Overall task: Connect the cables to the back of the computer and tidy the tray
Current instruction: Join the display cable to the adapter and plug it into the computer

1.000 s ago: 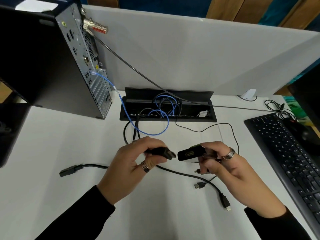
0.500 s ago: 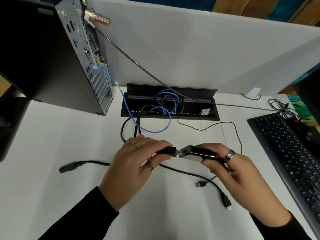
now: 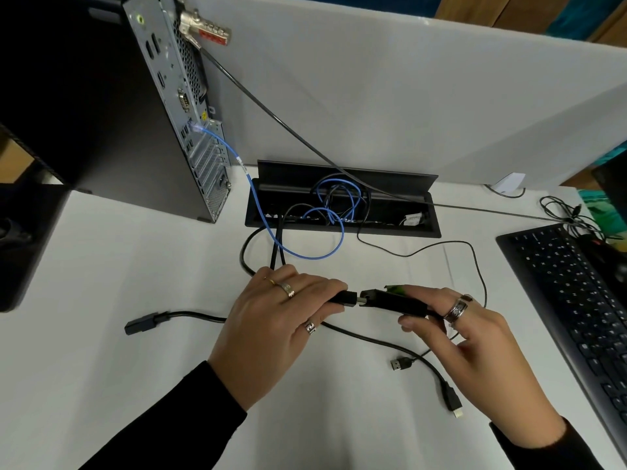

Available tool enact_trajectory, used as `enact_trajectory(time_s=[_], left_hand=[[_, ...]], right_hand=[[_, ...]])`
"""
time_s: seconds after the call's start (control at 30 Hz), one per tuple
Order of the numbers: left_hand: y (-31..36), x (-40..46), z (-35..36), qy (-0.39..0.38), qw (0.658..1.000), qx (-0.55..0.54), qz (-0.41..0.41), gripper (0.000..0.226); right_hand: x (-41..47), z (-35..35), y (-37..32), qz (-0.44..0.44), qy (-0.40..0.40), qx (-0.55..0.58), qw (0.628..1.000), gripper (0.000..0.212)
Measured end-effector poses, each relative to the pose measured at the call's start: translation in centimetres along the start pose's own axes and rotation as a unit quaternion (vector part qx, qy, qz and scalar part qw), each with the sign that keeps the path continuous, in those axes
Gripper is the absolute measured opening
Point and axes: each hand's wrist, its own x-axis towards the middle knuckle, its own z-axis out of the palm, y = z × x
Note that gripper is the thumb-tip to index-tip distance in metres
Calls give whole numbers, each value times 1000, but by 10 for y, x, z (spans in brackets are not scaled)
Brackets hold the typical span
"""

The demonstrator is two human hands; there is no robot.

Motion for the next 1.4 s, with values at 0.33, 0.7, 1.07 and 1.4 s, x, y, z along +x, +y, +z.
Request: enact_trajectory(time_s=[0.33,0.7,1.07,1.4], left_hand=[[-2,-2,4,21,1000,19,9,15],[-3,-2,6,33,999,-20,-21,17],[0,-3,10,41,999,-9,-16,17],[0,-5,12,30,999,15,13,17]], right_hand=[[3,-2,-2,-11,-4,-19,1000,34],[2,0,2,-15,7,15,1000,35],[-1,-3,7,-21,0,10,1000,32],[0,-7,7,-32,-7,-23,999,38]])
